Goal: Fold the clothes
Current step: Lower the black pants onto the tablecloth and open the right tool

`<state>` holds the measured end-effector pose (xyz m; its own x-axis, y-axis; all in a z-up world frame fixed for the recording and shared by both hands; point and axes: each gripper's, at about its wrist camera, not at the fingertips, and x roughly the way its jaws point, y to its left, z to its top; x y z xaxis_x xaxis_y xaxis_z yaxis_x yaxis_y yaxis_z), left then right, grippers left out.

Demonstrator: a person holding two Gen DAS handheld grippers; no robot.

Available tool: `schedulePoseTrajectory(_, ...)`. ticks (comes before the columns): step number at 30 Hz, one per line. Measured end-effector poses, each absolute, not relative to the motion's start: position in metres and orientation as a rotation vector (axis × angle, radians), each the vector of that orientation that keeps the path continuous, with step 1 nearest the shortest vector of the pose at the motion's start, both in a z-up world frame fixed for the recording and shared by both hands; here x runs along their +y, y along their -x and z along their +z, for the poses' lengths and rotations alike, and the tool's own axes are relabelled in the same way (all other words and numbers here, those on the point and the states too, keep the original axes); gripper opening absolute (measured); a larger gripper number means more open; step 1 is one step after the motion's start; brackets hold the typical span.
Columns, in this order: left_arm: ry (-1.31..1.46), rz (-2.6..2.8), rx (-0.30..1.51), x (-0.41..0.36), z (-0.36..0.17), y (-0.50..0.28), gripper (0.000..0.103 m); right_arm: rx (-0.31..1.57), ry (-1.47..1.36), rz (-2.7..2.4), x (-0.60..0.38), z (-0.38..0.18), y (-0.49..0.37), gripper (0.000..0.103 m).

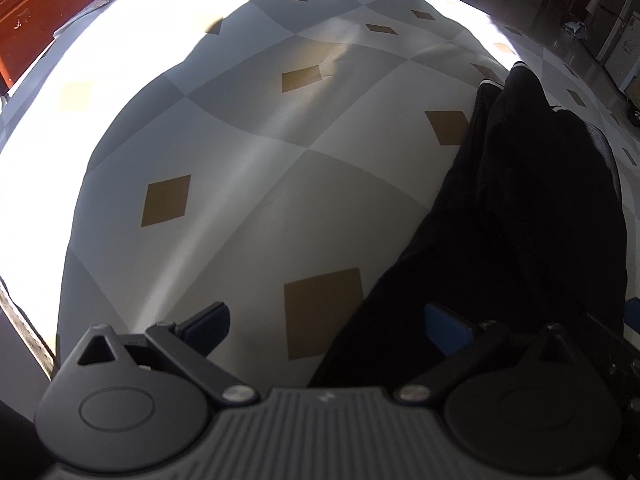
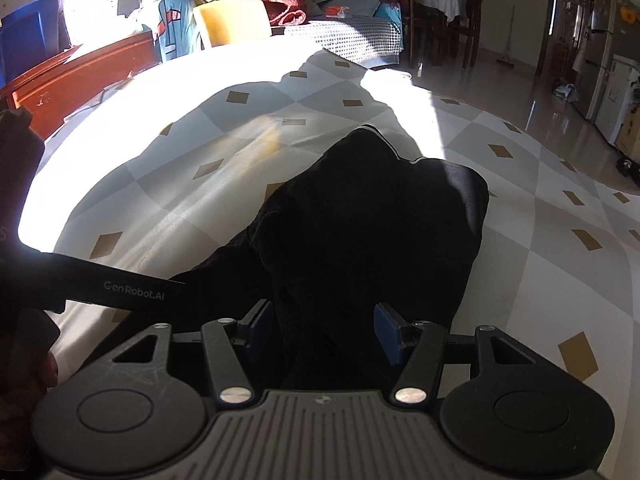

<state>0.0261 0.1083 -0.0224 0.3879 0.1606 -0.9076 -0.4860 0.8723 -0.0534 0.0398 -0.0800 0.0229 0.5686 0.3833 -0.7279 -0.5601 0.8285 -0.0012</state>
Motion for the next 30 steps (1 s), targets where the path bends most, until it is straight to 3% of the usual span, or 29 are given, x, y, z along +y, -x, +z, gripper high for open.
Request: schedulePoseTrajectory(30,0.093,0.135,1.044,0.035,0.000,0.030,0.103,0.893,0.077,0.287,-0.162,0.026,0.015,0.056)
